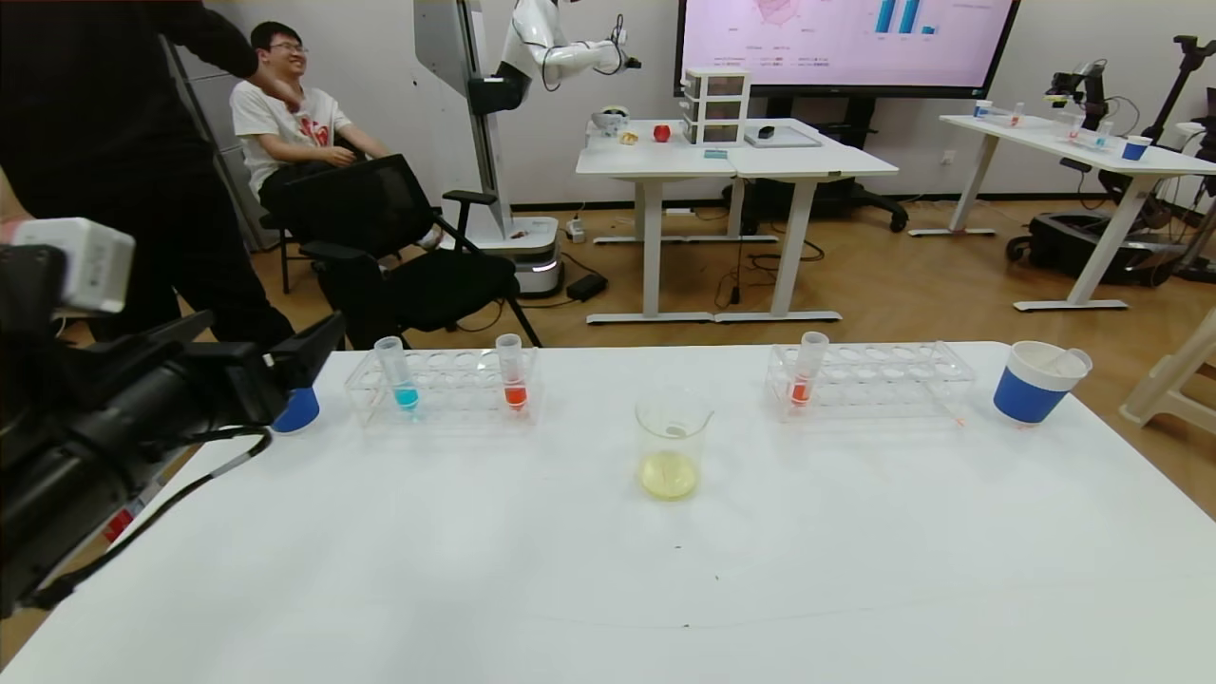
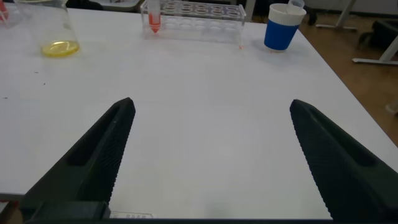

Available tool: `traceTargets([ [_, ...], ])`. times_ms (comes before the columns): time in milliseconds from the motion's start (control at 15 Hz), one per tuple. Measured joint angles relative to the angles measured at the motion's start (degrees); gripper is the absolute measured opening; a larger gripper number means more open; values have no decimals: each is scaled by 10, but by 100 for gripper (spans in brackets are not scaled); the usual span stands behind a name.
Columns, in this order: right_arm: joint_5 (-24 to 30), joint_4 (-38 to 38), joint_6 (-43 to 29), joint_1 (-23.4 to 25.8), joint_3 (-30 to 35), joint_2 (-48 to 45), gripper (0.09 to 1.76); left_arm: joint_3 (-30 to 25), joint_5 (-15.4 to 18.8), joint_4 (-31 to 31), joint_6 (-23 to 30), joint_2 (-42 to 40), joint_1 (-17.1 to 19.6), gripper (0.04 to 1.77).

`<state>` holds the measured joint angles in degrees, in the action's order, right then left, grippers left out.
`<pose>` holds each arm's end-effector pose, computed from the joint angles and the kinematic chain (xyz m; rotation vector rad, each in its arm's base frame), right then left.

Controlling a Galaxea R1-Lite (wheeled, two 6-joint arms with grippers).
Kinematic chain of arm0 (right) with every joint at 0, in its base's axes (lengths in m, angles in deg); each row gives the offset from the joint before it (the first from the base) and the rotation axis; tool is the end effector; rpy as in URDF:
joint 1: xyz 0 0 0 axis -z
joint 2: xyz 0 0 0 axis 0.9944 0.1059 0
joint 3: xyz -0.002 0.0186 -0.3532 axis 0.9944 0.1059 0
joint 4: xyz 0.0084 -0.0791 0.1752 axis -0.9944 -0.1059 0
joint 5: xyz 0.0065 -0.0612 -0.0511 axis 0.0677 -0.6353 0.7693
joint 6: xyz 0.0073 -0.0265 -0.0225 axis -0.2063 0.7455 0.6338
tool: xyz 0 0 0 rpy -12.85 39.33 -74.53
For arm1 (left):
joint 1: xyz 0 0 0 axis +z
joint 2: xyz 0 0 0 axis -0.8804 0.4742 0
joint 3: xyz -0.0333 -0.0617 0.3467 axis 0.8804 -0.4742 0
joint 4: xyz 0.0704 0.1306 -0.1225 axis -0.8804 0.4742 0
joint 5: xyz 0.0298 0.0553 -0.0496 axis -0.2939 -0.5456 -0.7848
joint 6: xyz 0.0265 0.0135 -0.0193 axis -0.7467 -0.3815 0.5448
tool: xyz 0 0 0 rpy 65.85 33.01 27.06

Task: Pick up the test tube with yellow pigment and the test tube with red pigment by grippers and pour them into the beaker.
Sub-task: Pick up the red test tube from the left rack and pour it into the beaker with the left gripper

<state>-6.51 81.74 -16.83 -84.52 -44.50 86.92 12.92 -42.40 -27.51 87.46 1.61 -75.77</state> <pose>-0.0613 -0.0003 0.0746 -0.0350 0.0064 0.0235 0.2190 -0.0461 0.2586 -0.0195 -0.0090 -0.0024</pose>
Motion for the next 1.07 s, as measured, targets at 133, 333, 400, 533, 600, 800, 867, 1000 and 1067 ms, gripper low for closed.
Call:
traceTargets([
  [133,0,0,0,0,0,0,174,13,-52,-63,7,80,-44,175],
  [333,0,0,0,0,0,0,174,35,-106,-147,10,188,-86,175],
  [400,0,0,0,0,0,0,174,42,-117,-170,11,220,-96,175],
  [533,0,0,0,0,0,0,174,52,-126,-218,15,280,-113,175],
  [600,0,0,0,0,0,0,174,56,-132,-238,18,307,-120,175],
  [800,0,0,0,0,0,0,174,67,-144,-281,20,375,-134,175],
  [867,0,0,0,0,0,0,174,74,-145,-282,20,391,-136,175],
  [1000,0,0,0,0,0,0,174,97,-146,-281,19,414,-135,175],
  [1067,0,0,0,0,0,0,174,115,-145,-280,18,425,-133,175],
])
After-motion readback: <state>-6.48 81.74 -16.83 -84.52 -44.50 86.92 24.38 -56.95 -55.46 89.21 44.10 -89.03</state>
